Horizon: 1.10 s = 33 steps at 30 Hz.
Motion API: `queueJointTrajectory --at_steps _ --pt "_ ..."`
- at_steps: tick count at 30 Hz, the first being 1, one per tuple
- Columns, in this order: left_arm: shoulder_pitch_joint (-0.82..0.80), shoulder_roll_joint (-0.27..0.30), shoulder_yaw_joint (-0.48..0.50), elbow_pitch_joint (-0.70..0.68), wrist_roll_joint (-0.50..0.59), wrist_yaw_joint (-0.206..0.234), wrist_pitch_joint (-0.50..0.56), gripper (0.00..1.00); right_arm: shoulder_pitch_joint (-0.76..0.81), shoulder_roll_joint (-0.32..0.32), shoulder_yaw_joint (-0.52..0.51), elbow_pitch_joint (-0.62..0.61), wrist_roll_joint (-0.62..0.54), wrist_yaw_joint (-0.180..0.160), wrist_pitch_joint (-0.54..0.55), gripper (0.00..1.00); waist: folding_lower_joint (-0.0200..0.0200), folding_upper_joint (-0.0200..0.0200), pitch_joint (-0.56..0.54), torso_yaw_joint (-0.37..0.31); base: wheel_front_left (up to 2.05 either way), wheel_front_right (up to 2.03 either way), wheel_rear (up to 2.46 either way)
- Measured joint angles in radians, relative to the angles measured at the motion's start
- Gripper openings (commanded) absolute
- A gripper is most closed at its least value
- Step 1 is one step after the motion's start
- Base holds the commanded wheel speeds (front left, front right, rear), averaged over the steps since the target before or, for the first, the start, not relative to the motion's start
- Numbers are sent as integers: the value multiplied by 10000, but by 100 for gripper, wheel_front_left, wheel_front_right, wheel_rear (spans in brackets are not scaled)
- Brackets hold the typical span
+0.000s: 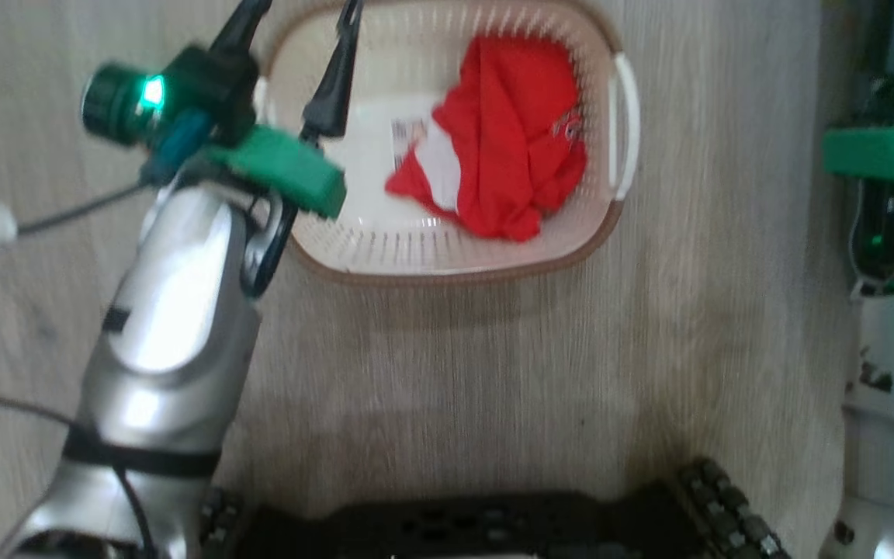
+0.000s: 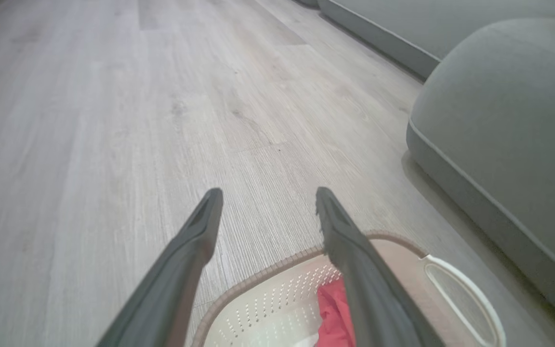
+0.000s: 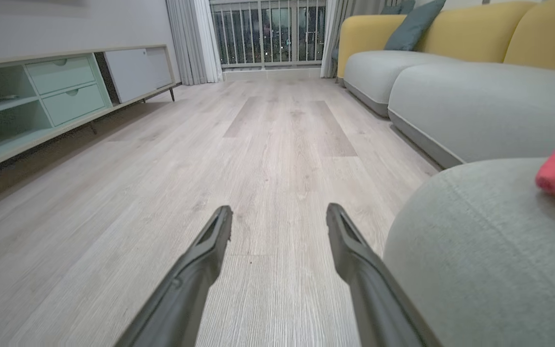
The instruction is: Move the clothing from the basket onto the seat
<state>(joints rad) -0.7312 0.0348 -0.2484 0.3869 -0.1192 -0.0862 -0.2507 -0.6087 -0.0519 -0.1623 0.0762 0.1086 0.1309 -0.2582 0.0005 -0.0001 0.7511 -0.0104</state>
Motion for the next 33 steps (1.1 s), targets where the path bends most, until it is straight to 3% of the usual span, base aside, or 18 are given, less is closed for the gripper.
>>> queueJointTrajectory --at_steps 7,17,23,33 --pt "-2055 0 -1197 1494 127 -69 1221 100 -963 -12 253 -104 249 2 -2 100 -2 0 1841 -161 0 0 0" --pt "-3187 6 -3436 3384 -1760 700 3751 100 -1077 -21 865 -84 802 2 -2 100 -6 0 2766 -868 0 0 0" --pt "-3906 12 -4376 4397 -2435 1346 4209 100 -1309 -25 1164 -65 1112 2 -2 100 -6 0 3136 -1324 0 0 0" --pt "-4649 54 -4895 6936 -2752 1802 4428 100 -1369 -21 1473 -98 1630 2 -2 100 -6 0 3623 -2173 0 0 0"
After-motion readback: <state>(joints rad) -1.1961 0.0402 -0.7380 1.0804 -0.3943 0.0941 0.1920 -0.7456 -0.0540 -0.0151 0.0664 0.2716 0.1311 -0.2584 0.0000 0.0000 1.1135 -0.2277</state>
